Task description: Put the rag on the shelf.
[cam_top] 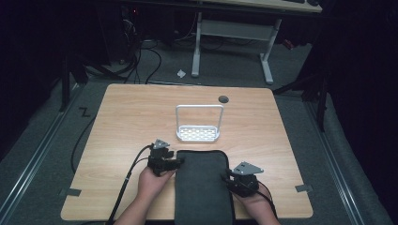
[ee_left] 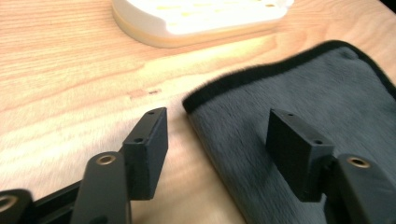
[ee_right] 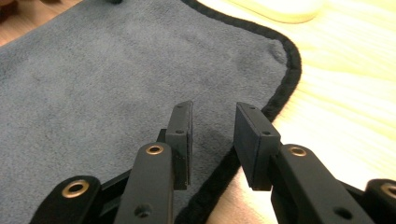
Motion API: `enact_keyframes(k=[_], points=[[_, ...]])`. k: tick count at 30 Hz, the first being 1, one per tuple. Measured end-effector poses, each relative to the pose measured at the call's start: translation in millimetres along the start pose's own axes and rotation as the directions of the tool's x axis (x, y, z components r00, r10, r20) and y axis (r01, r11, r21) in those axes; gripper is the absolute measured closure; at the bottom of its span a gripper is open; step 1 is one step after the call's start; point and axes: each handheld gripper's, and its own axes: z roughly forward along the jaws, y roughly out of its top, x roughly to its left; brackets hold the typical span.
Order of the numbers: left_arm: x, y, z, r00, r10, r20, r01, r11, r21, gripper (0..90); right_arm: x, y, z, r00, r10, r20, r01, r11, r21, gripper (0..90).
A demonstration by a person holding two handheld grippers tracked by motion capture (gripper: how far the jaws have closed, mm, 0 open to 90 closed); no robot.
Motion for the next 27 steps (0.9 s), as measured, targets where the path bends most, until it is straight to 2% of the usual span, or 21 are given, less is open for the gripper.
enact_keyframes(k=[2,5,6,8,11,12,14,16,18,22,25,27], points=[[-0.9,0.9,3.1,0.9999,-0.012,0.009,0.012,0.9999,-0.003,49.5,-1.6,-0.2,-0.6,1.0000,0.002,0.004,-0.002,1.000,-0.007,67.5],[-2.5,0.2,4.6,0.9999,-0.011,0.001,0.011,0.9999,-0.010,60.8,-3.8,0.5,-0.5,1.0000,0.008,0.006,-0.008,1.000,-0.027,65.6],[-4.8,-2.3,6.5,0.9998,0.020,0.008,-0.020,0.9997,-0.016,67.5,-8.2,6.7,2.4,0.9996,0.016,0.023,-0.015,0.999,-0.050,63.2],[-6.4,-3.7,6.9,0.9992,0.039,0.003,-0.039,0.9991,-0.017,72.0,-12.5,13.4,6.6,0.9991,0.034,0.024,-0.032,0.997,-0.068,61.0],[-6.3,-4.3,6.9,0.9993,0.038,0.006,-0.038,0.9991,-0.018,76.5,-18.9,22.4,14.7,0.9976,0.058,0.036,-0.056,0.996,-0.066,57.2],[-5.3,-4.3,6.7,0.9994,0.031,0.014,-0.031,0.9994,-0.016,77.4,-24.6,27.7,25.4,0.9959,0.069,0.059,-0.066,0.997,-0.040,51.5],[-4.3,-4.4,6.6,0.9995,0.025,0.019,-0.024,0.9996,-0.016,77.6,-30.2,30.1,36.3,0.9952,0.076,0.061,-0.077,0.997,0.008,49.3],[-3.9,-4.4,6.5,0.9995,0.019,0.024,-0.018,0.9997,-0.017,77.7,-34.8,30.0,43.5,0.9927,0.097,0.073,-0.099,0.994,0.034,46.5],[-3.4,-4.5,6.4,0.9995,0.014,0.028,-0.014,0.9998,-0.017,77.7,-39.1,28.1,49.5,0.9910,0.128,0.039,-0.130,0.990,0.048,46.0],[-3.5,-4.6,6.3,0.9995,0.016,0.026,-0.015,0.9997,-0.017,77.6,-39.0,29.9,50.7,0.9903,0.139,0.006,-0.139,0.989,0.050,50.3],[-3.6,-4.9,5.9,0.9995,0.019,0.025,-0.018,0.9997,-0.016,77.5,-34.6,30.0,51.4,0.9917,0.128,0.011,-0.128,0.991,0.043,60.3],[-3.2,-5.2,5.7,0.9995,0.016,0.027,-0.016,0.9997,-0.017,77.5,-32.4,29.6,51.7,0.9910,0.134,-0.002,-0.134,0.990,0.037,67.8]])
